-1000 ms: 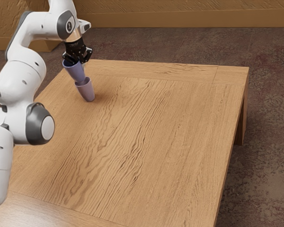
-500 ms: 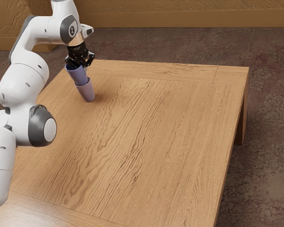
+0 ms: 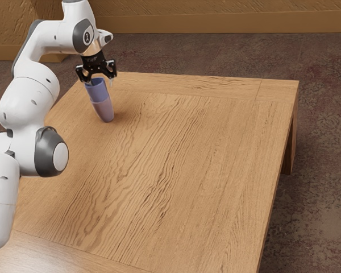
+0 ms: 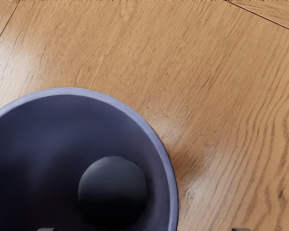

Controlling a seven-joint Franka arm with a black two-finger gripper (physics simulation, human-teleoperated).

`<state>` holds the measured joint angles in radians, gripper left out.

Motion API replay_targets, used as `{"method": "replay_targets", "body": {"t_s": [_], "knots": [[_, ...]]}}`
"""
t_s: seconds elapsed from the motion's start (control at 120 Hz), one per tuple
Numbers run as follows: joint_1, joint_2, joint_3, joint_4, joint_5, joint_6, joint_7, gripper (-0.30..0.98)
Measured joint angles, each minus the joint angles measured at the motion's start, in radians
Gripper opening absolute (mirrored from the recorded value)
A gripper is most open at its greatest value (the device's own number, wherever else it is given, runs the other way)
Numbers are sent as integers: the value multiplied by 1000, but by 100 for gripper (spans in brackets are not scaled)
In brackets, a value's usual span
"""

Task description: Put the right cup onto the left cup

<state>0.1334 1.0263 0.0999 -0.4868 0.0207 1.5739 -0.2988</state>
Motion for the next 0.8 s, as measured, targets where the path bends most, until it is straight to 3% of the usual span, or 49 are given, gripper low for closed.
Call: {"method": "replay_targets", "body": {"t_s": [0.183, 0.292, 0.45, 0.658, 0.8], "knots": [[6, -37, 1, 26, 2, -18, 2, 59], [2, -122, -12, -1, 2, -41, 6, 62], [-27, -443, -91, -418, -7, -52, 98, 65], [-140, -812, -95, -931, -2, 29, 250, 66], [-413, -896, 91, -1055, 2, 94, 327, 67]]}}
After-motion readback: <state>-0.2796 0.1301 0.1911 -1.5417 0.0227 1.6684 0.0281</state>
